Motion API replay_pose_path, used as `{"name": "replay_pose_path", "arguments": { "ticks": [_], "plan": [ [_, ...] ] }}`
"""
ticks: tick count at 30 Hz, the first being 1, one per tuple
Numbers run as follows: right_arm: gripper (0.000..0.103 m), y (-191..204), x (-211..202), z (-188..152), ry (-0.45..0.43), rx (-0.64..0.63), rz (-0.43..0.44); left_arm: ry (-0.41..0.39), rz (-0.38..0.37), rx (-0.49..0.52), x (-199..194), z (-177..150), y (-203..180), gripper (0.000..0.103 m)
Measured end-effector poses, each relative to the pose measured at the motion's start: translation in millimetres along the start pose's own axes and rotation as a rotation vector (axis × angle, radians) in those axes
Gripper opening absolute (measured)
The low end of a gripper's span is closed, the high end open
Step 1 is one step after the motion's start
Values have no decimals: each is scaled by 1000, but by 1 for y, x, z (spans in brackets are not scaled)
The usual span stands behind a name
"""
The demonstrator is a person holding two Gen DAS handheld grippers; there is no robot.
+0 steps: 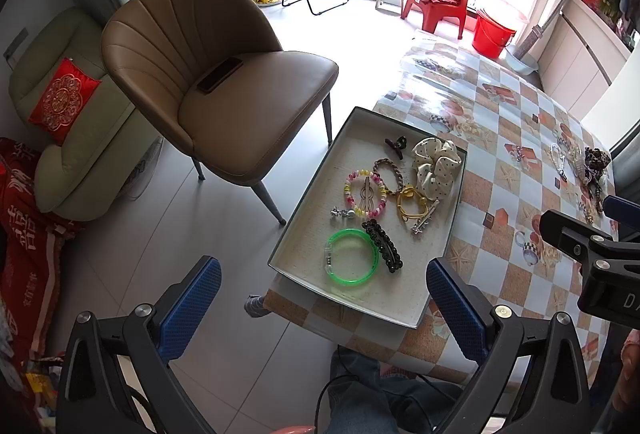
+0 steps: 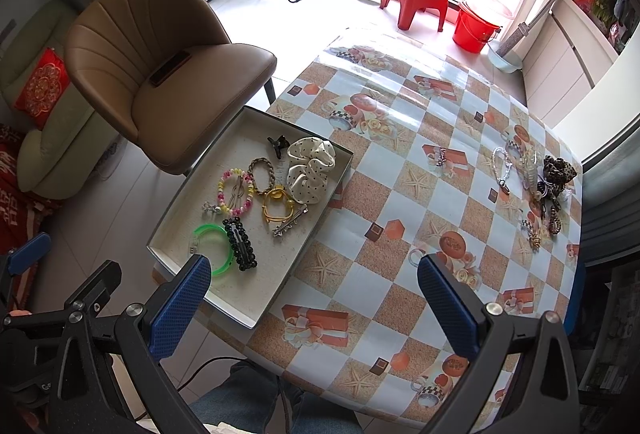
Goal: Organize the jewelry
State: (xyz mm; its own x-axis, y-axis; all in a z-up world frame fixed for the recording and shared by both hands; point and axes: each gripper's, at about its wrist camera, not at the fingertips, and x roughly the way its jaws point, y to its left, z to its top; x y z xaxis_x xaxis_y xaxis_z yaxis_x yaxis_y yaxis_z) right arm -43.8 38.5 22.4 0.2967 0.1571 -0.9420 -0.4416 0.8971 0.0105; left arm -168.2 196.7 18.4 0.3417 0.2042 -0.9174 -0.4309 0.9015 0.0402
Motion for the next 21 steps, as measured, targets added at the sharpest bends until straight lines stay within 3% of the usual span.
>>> {"name": "replay_pose_path", "arguments": {
  "ticks": [21],
  "plan": [
    [103, 0, 0, 0, 0, 2, 3, -1, 11, -7, 0, 1, 7, 103]
  ]
}}
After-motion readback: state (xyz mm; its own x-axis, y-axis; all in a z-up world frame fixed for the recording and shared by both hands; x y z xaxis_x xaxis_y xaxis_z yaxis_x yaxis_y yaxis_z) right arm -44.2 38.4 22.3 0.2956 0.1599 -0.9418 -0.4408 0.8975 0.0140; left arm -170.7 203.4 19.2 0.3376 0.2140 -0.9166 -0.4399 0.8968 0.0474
